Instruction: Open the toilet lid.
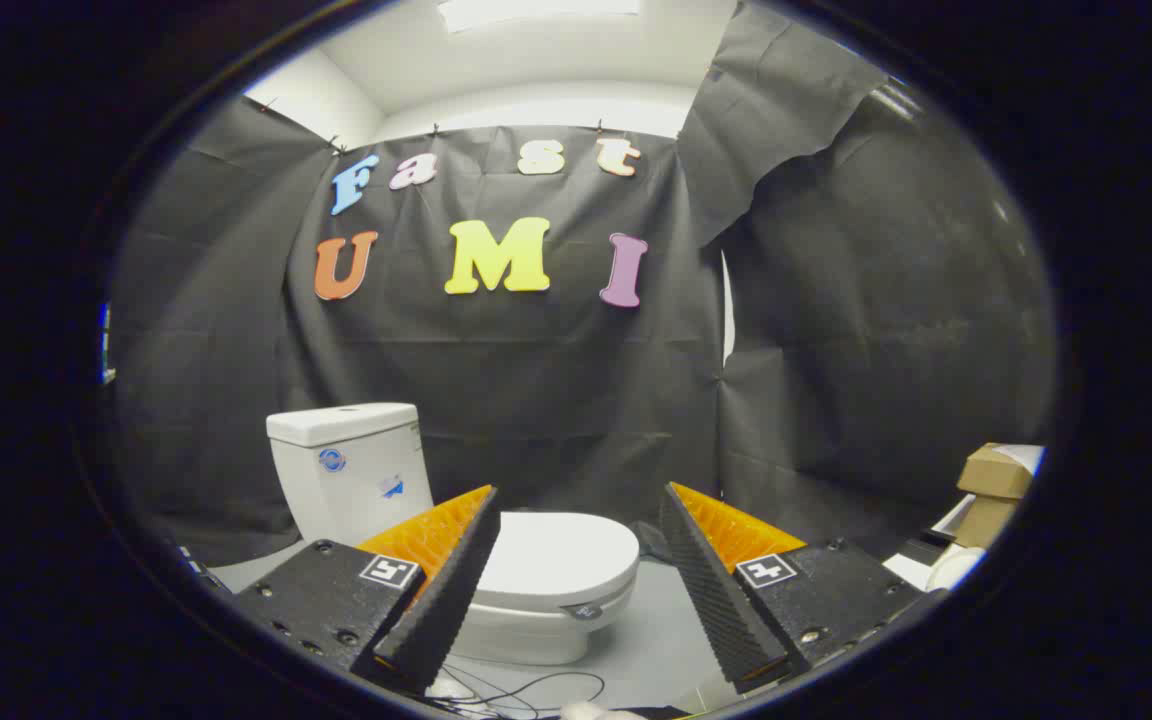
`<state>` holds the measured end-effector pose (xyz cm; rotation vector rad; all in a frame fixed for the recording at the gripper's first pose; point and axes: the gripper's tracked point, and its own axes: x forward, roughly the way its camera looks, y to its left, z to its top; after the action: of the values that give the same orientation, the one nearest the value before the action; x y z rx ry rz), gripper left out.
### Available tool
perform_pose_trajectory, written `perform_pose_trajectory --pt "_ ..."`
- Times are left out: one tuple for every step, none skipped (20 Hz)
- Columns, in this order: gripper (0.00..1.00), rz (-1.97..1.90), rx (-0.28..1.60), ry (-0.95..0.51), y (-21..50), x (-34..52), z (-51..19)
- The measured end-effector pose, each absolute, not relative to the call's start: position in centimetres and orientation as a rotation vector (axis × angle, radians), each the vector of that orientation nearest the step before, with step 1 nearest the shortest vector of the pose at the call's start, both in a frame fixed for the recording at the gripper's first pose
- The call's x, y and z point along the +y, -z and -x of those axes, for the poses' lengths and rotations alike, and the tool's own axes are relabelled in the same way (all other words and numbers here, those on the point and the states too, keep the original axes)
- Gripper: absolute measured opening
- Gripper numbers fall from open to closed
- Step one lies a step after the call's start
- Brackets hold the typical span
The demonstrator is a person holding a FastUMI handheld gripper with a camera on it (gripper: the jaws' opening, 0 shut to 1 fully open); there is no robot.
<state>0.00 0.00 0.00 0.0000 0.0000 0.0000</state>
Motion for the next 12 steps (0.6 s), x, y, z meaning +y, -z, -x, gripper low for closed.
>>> perform_pose_trajectory --pt "1.00 0.004 -0.001 -0.003 0.04 0.16 -0.01" --pt "1.00 0.004 -0.001 -0.006 -0.04 0.30 -0.08" --pt "1.00 0.003 0.001 -0.009 0.02 0.42 -0.08" --pt "1.00 -0.001 0.009 -0.011 0.21 0.48 -0.10" --pt "1.00 -0.006 0.014 -0.014 0.54 0.62 -0.11" --pt "1.00 -0.008 0.016 -0.014 0.57 0.62 -0.06" --pt "1.00 -0.007 0.018 -0.013 0.68 0.56 -0.20" --pt "1.00 -0.008 0.018 -0.013 0.63 0.54 -0.12" --pt "1.00 -0.008 0.017 -0.012 0.52 0.46 -0.15" --pt "1.00 -0.009 0.015 -0.010 0.45 0.35 -0.14" --pt "1.00 -0.010 0.015 -0.011 0.47 0.37 -0.17" --pt "1.00 -0.012 0.017 -0.011 0.30 0.34 -0.20"
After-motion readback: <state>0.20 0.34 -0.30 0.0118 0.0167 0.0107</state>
